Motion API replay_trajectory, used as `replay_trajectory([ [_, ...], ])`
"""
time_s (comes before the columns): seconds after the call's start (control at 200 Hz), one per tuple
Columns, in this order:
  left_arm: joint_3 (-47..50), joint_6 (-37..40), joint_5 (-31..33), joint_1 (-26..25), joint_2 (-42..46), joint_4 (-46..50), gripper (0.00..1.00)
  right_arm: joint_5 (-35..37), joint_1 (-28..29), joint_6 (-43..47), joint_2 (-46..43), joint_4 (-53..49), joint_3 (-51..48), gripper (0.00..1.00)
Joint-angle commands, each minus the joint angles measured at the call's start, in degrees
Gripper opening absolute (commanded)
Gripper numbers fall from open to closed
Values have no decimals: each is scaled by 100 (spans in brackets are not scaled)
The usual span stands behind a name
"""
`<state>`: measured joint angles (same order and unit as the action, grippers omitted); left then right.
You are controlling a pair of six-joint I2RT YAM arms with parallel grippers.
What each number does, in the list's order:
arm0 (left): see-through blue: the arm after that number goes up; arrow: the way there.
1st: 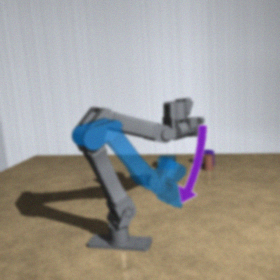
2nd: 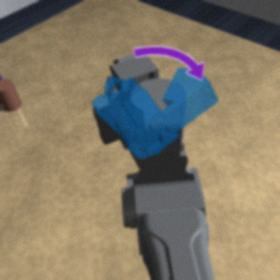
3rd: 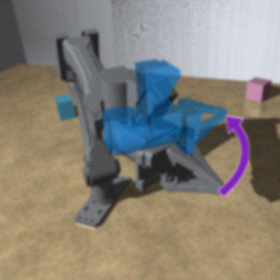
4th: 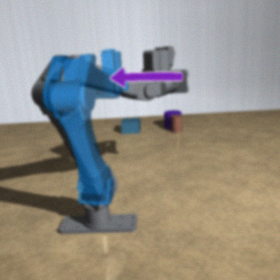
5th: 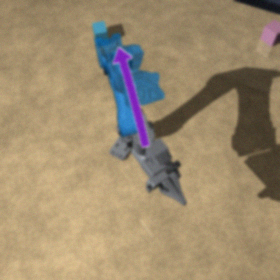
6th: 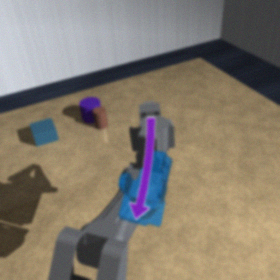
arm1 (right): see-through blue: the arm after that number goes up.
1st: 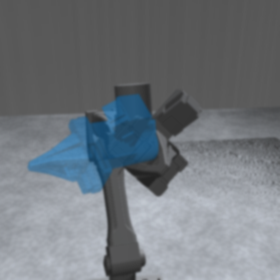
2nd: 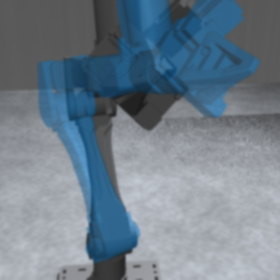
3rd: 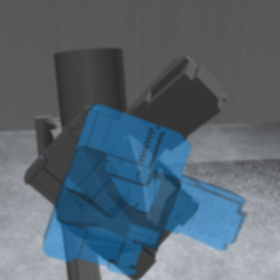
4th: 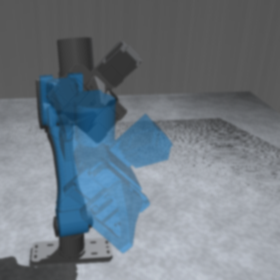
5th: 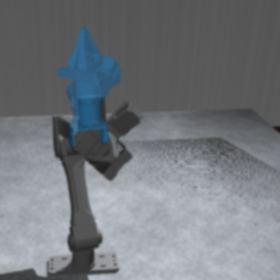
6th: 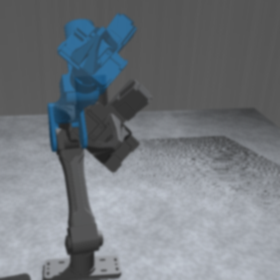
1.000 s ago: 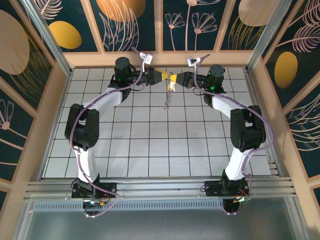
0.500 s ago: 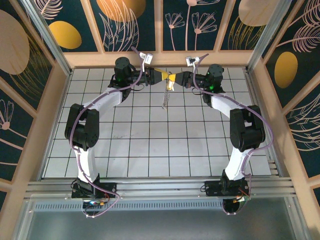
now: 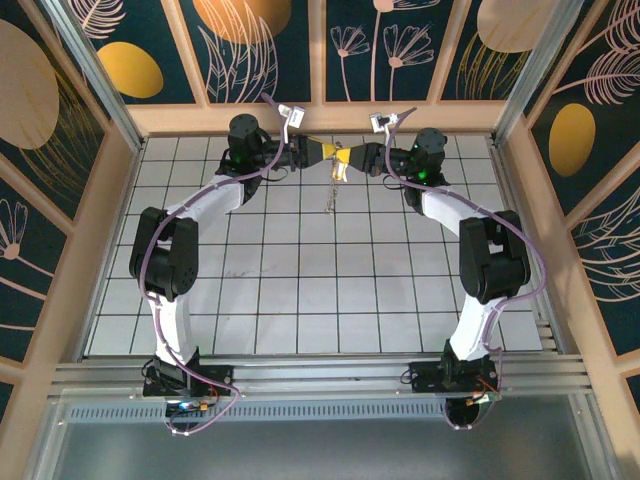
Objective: Put the keys on the keyring
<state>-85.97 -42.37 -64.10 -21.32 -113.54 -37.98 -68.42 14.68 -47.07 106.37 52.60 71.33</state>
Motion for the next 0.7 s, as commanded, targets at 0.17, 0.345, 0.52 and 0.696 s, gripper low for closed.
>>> replay_trajectory([
  [0.17, 12, -92, -189, -43, -28, -500, 13, 75, 37, -40, 97, 391, 170, 0],
  [0.345, 41, -56, -244, -74, -27, -477, 11, 75, 37, -39, 111, 400, 160, 0],
  [0.52, 60, -35, -235, -91, -18, -474, 10, 77, 37, -54, 106, 403, 161, 0],
  [0.696, 72, 53, -220, -135, 4, -457, 0, 77, 48, -103, 109, 466, 138, 0],
])
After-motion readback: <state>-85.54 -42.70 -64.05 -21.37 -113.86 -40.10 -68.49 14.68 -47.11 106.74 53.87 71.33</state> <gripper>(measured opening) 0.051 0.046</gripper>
